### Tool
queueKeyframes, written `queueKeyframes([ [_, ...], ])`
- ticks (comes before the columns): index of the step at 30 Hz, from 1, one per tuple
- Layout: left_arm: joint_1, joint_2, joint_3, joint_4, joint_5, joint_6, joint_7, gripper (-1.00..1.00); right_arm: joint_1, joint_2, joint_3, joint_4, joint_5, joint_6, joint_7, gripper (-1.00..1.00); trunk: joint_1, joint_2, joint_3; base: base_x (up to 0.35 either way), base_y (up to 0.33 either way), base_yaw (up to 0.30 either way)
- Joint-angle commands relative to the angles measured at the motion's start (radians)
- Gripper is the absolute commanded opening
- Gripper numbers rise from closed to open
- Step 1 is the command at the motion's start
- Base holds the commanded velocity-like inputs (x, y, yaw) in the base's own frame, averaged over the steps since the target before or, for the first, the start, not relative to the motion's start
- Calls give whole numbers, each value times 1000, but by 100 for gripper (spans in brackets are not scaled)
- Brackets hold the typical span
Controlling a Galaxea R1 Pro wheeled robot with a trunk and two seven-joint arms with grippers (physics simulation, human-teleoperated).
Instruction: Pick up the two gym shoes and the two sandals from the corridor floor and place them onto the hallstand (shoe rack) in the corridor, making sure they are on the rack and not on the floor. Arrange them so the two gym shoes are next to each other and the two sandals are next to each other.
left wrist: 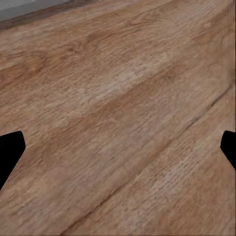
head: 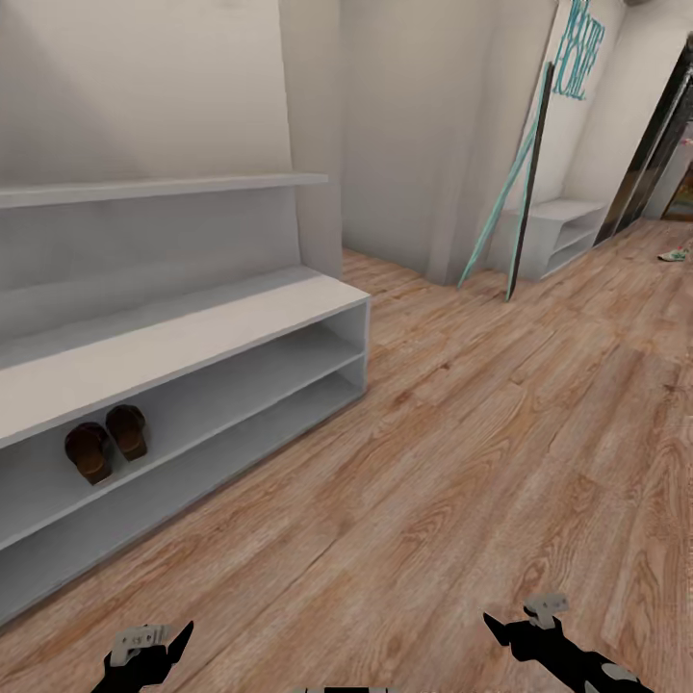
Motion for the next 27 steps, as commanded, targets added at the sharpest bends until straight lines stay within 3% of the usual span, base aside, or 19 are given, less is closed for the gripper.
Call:
queueKeyframes([
  [1,-1,-1,8,1,-5,-3,-7,100,-1,0,7,3,-10,-2,4,100,0,0,0,0,0,-286],
  [6,-1,-1,8,1,-5,-3,-7,100,0,1,7,11,-10,-2,4,100,-1,0,6,0,0,-286],
  [27,-1,-1,8,1,-5,-3,-7,100,1,4,7,13,-10,-2,1,100,-73,133,71,0,0,-286],
])
